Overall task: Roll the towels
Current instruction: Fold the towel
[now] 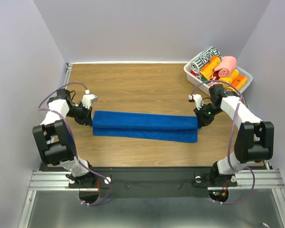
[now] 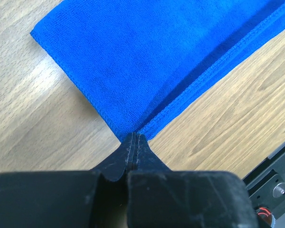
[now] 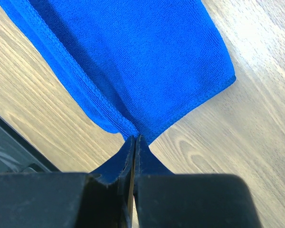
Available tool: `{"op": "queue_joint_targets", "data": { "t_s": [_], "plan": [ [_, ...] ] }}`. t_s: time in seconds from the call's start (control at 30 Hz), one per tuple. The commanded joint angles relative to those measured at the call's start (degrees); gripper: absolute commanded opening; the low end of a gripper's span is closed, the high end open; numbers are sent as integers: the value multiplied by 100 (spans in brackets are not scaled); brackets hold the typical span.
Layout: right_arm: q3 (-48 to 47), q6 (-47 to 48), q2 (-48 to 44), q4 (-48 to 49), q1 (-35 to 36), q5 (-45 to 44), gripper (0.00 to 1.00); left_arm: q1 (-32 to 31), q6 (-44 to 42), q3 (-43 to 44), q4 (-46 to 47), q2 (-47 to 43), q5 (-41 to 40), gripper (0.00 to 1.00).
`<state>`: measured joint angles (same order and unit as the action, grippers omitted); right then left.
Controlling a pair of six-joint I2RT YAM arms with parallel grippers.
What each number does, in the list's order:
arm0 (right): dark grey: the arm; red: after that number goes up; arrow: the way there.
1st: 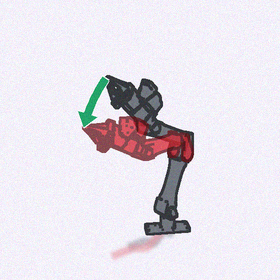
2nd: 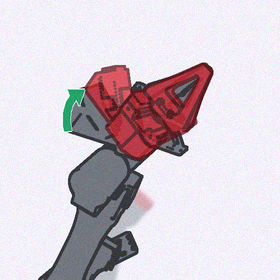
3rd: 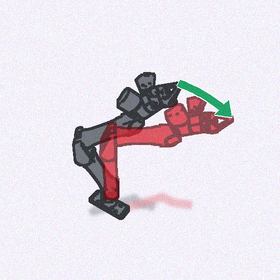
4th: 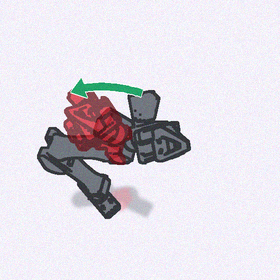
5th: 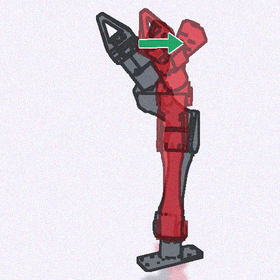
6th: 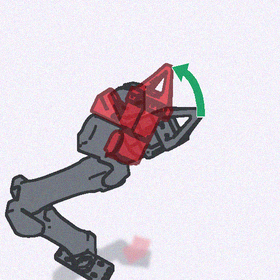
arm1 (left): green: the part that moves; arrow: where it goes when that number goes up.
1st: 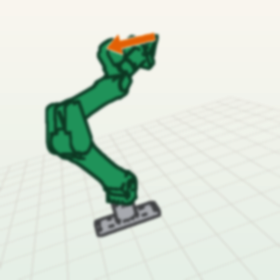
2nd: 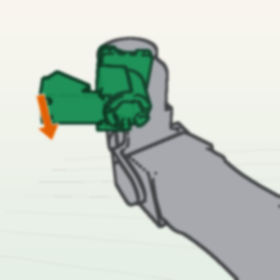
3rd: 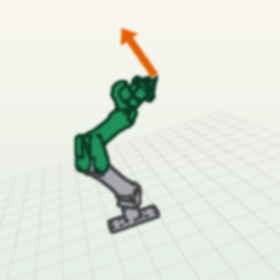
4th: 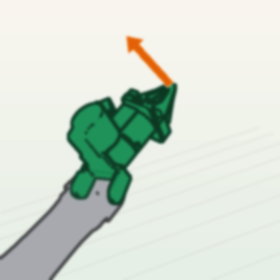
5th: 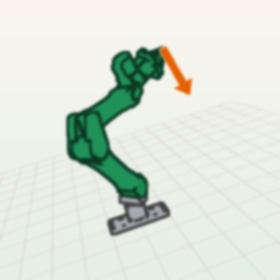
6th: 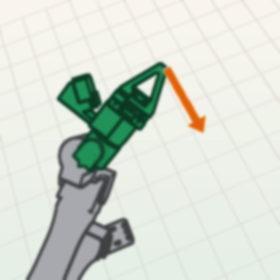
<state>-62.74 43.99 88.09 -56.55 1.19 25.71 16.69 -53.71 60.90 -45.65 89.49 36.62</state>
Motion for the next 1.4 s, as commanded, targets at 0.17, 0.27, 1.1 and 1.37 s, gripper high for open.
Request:
{"op": "queue_joint_targets", "data": {
  "t_s": [0.17,0.27,1.1,1.37],
  "plan": [
    [253,233,-108,-128,-31,47,1,54,-131,106,-23,-11,-41,0],
    [333,233,-29,-128,-40,127,1,54,-87,71,56,77,-85,0],
    [570,312,331,-145,-31,294,10,45,-95,-299,320,332,-243,0],
    [368,312,296,-400,-40,399,5,45,-192,-132,74,262,-68,0]
  ]
}}
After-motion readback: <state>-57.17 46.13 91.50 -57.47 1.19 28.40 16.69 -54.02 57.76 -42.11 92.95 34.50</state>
